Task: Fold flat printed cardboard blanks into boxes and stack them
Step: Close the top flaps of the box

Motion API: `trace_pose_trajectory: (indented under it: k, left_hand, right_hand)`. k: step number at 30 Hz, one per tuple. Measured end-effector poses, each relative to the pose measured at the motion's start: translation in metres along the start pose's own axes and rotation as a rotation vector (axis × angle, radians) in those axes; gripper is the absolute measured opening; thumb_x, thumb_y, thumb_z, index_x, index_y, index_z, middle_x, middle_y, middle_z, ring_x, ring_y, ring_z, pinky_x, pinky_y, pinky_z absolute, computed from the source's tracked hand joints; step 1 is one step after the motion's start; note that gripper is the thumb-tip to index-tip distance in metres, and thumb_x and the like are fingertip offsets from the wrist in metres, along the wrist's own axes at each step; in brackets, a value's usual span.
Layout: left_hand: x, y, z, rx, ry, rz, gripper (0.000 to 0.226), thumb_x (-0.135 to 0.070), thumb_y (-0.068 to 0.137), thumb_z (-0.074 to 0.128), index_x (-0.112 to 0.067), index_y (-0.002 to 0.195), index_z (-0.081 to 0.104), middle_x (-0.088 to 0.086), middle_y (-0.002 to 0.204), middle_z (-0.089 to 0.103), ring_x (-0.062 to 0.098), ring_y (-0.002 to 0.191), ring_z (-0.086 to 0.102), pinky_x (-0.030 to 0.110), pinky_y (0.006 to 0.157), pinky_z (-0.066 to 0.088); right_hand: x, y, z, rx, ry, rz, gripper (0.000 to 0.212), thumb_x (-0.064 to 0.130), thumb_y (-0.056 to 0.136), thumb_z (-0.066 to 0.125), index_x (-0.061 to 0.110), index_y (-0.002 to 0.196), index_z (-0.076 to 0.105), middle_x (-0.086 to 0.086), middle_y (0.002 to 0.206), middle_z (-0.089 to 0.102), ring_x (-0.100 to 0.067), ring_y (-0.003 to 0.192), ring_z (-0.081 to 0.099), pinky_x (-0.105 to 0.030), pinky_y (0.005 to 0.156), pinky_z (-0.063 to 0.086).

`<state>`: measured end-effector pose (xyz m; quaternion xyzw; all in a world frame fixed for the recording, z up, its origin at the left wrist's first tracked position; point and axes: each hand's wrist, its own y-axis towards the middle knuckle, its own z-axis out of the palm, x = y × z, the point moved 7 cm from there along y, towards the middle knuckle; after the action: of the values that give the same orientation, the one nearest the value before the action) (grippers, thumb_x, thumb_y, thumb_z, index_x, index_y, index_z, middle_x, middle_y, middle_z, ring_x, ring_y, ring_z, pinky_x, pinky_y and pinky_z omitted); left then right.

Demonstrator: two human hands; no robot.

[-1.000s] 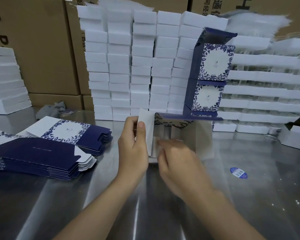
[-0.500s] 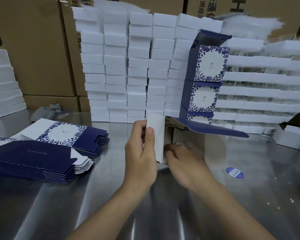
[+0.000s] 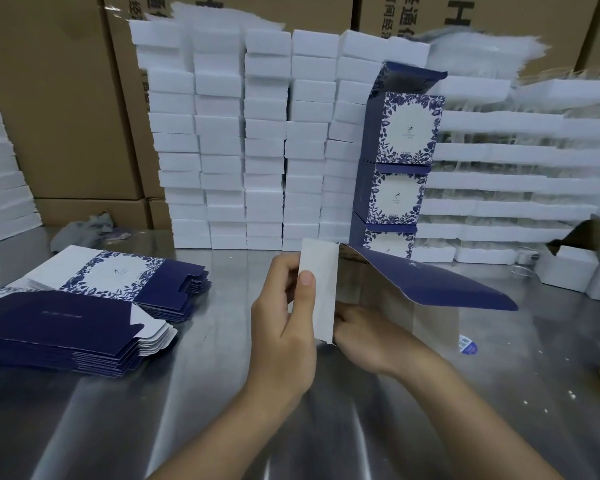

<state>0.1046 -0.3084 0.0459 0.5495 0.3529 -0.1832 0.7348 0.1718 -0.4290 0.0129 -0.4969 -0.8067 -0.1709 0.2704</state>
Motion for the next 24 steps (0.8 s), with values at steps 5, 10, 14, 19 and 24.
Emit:
trace_pose_trajectory:
  k: [5,10,14,19,24]
  left_hand:
    - [0.011,0.004,-0.007,-0.062,-0.007,-0.055,0.013,-0.029,0.105,0.052,-0.022,0.108,0.063,-0.009,0.092,0.073,0.008,0.083,0.067,0.019,0.071,0.051]
    - [0.016,0.011,-0.016,-0.124,-0.074,-0.163,0.027,-0.018,0.102,0.059,-0.035,0.123,0.064,0.001,0.104,0.07,0.008,0.082,0.069,0.016,0.063,0.052]
    - [0.017,0.008,-0.005,0.012,-0.112,-0.233,0.037,-0.04,0.094,0.061,-0.05,0.13,0.064,-0.011,0.11,0.067,0.014,0.092,0.071,0.039,0.054,0.062]
    - [0.019,0.006,0.0,0.092,-0.001,-0.214,0.032,-0.055,0.103,0.053,-0.05,0.132,0.066,0.003,0.125,0.064,0.029,0.096,0.07,0.043,0.056,0.063]
    - [0.025,0.009,-0.006,0.051,0.103,-0.178,0.04,-0.019,0.098,0.074,-0.048,0.123,0.068,-0.011,0.113,0.058,0.031,0.08,0.066,0.052,0.067,0.063]
  right_hand:
    - [0.003,-0.004,-0.023,-0.428,0.001,-0.071,0.029,0.029,0.094,0.044,0.03,0.116,0.062,0.006,0.114,0.07,-0.025,0.109,0.064,-0.043,0.094,0.054]
    - [0.017,-0.028,-0.054,-0.806,0.387,-0.281,0.043,0.021,0.087,0.052,0.046,0.122,0.054,0.019,0.1,0.072,-0.007,0.09,0.068,-0.035,0.082,0.054]
    - [0.03,-0.03,-0.046,-0.631,0.543,-0.417,0.046,0.032,0.101,0.056,0.057,0.138,0.044,0.011,0.107,0.074,-0.009,0.106,0.071,-0.025,0.089,0.053]
    - [0.043,-0.03,-0.035,-0.481,0.556,-0.484,0.051,0.062,0.103,0.048,0.061,0.151,0.032,0.002,0.095,0.075,-0.016,0.089,0.073,-0.021,0.082,0.057]
    - [0.044,-0.029,-0.031,-0.464,0.516,-0.481,0.07,0.012,0.105,0.054,0.059,0.152,0.034,0.032,0.129,0.066,0.004,0.12,0.065,-0.009,0.085,0.052]
